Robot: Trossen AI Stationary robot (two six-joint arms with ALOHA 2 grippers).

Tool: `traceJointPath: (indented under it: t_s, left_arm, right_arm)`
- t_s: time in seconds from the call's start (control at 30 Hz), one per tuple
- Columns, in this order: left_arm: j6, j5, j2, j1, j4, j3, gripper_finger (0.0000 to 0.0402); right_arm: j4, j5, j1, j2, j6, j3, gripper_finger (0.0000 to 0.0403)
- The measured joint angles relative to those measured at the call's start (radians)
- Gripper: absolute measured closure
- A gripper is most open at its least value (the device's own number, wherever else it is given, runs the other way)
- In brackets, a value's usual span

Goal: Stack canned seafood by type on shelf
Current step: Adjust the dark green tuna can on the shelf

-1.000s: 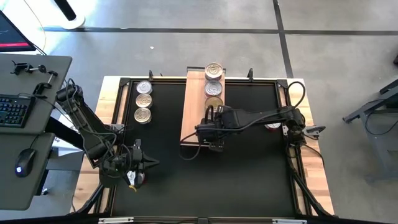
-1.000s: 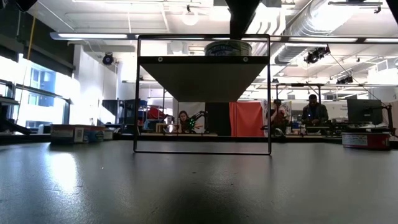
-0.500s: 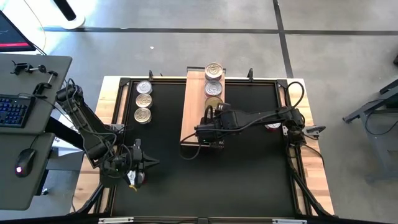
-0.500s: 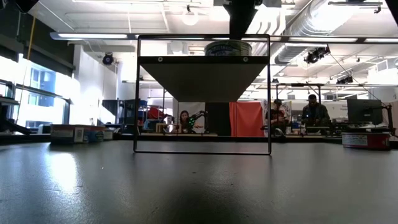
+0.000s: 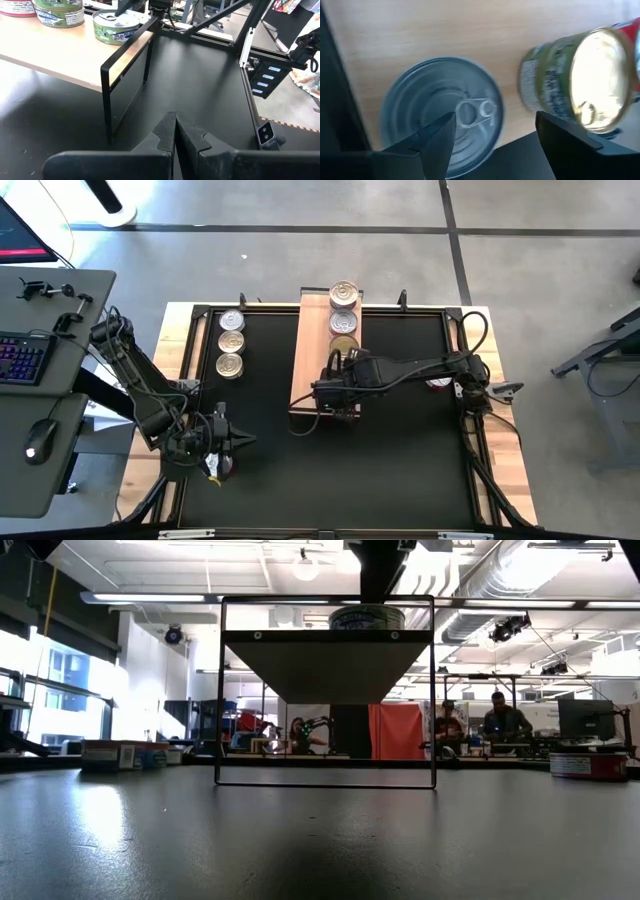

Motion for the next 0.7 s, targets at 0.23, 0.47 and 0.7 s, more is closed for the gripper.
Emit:
traceJointPath:
  t_s: [0.23, 0.47, 0.7]
  left_arm:
    - [0.000, -0.002, 0.000, 0.000, -0.001, 0.000, 0.0402]
    - [0.008, -0.002, 0.000, 0.000, -0.003, 0.000, 0.0402]
    - [0.035, -0.002, 0.000, 0.000, -0.004, 0.000, 0.0402]
  right_arm:
    - [0.004, 0.033, 0.009, 0.017, 0.009, 0.000, 0.0139]
    - [-0.042, 0.083, 0.009, 0.018, -0.012, 0.000, 0.0139]
    - [-0.048, 0.183, 0.002, 0.018, -0.017, 0.000, 0.0139]
